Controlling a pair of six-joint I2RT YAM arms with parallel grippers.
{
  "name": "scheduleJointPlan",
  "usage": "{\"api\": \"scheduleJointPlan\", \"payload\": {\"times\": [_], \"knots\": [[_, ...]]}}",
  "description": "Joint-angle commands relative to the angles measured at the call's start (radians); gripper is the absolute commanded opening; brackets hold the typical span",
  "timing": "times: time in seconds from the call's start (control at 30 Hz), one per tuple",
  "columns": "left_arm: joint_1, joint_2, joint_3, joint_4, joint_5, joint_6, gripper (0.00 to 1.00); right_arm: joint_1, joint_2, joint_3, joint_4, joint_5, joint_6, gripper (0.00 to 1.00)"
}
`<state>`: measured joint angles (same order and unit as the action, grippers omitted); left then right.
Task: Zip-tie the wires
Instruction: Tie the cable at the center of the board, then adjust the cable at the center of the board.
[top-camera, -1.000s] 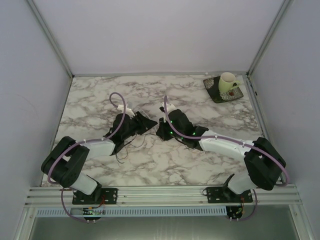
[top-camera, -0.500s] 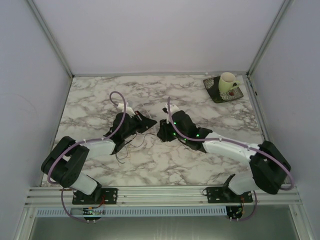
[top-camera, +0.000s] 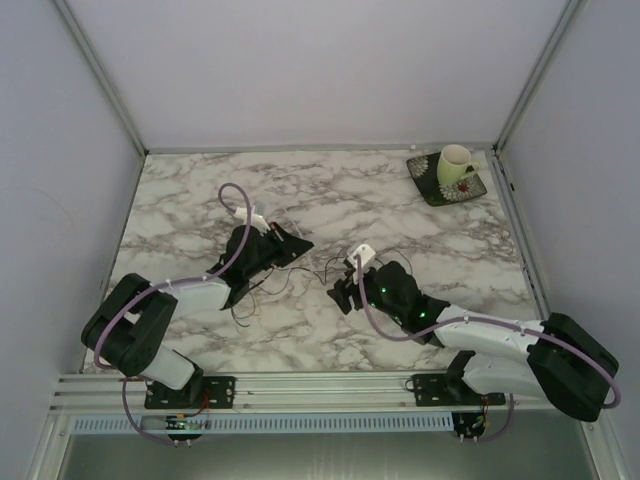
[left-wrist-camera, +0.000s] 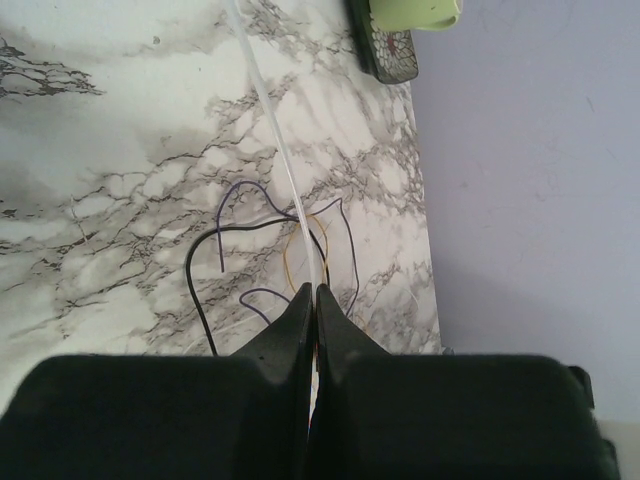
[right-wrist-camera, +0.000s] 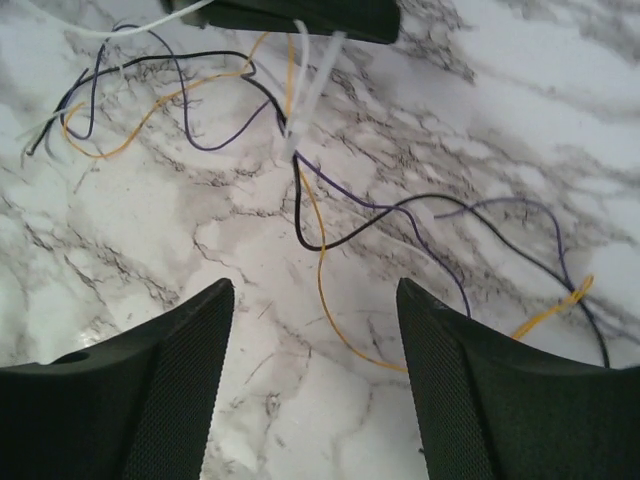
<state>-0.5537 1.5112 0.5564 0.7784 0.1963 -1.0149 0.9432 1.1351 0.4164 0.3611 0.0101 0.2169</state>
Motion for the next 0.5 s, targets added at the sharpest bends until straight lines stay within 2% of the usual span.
{"api": "scheduleJointPlan", "payload": {"times": [0.0, 0.1, 0.2, 0.47], "knots": [[-0.003, -0.042, 0.039, -0.016, -0.016, -0.010, 0.00, 0.037, 0.052, -0.057, 0.391, 0.001, -0.265, 0.69], [-0.003, -0.050, 0.040, -0.019, -0.016, -0.014, 0.00, 0.045, 0.115, -0.065, 0.507, -0.038, -0.356, 0.74], [-0.005, -0.056, 0.038, -0.023, -0.015, -0.018, 0.00, 0.050, 0.180, -0.039, 0.537, -0.057, -0.412, 0.75], [-0.014, -0.055, 0.035, -0.010, -0.011, -0.032, 0.00, 0.039, 0.352, 0.040, 0.614, -0.118, -0.442, 0.77]]}}
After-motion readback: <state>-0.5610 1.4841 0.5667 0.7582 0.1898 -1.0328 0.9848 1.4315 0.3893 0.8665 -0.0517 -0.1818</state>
